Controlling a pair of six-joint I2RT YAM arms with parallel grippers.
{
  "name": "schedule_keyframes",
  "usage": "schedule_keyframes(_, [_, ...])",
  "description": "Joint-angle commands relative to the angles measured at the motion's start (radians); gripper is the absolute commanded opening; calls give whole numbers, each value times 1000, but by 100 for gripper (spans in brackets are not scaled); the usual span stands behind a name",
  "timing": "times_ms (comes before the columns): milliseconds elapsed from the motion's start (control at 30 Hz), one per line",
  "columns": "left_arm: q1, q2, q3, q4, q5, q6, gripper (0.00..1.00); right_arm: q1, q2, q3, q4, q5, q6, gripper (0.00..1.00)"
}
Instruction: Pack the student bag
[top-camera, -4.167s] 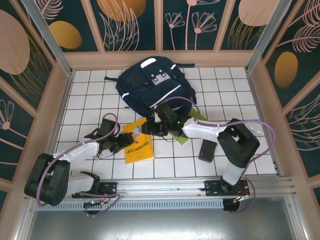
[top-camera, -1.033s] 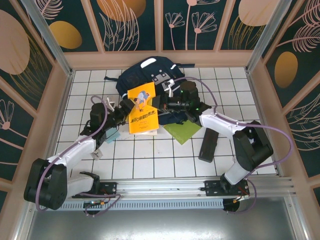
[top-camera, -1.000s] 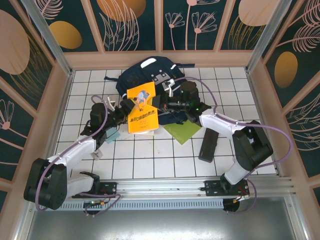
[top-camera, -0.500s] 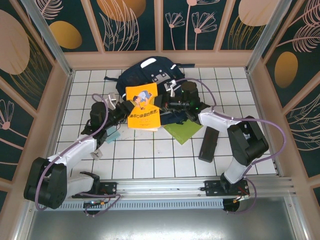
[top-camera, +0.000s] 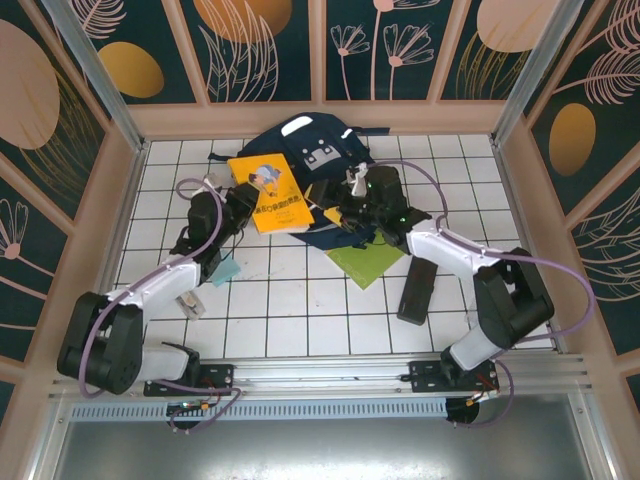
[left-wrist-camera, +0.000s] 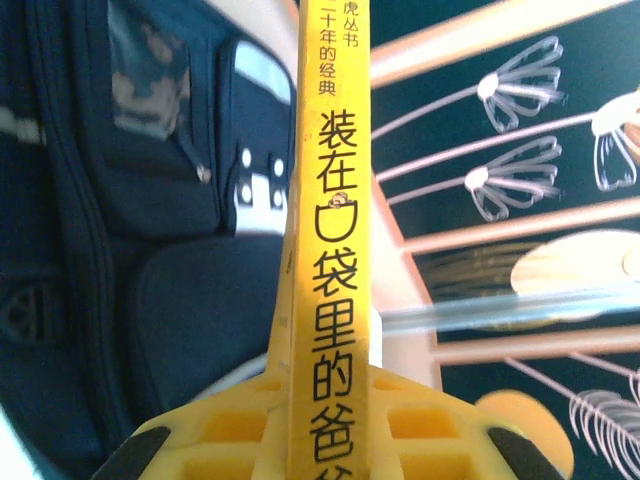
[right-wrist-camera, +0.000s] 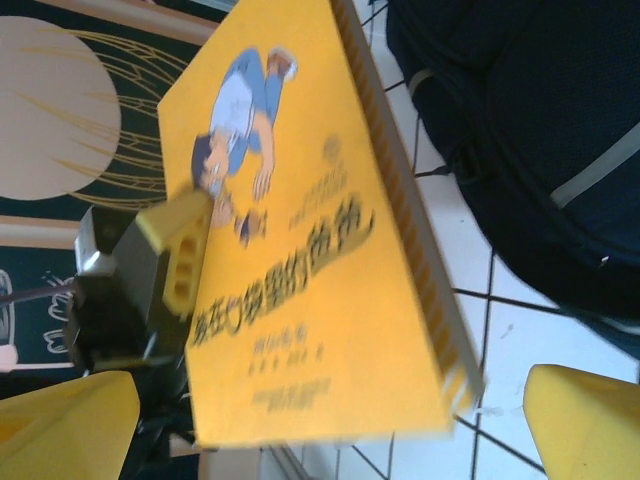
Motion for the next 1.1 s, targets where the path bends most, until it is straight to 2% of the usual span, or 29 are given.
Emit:
schedule_keyframes(0, [-7, 39, 64, 225, -106, -3, 0, 56, -19, -50, 112, 23, 118, 99])
schedule_keyframes(267, [-65, 125, 88, 353, -164, -115, 0, 129, 89, -113, 560, 7, 367, 99])
schedule_keyframes(567, [-145, 113, -1, 444, -242, -242, 0, 149, 242, -72, 801, 58, 495, 99])
schedule_keyframes(700, [-159, 117, -4, 443, -240, -257, 0, 144, 241, -104, 865, 129, 497, 94])
schedule_keyframes(800, [-164, 123, -16, 442, -241, -270, 0, 132, 206, -115, 823, 185, 458, 81])
schedule_keyframes(1000, [-168, 122, -33, 426, -264, -274, 0, 124, 142, -116, 698, 264, 397, 39])
schedule_keyframes(1067, [-168, 124, -28, 415, -259, -269, 0, 117, 137, -111, 687, 267, 385, 18])
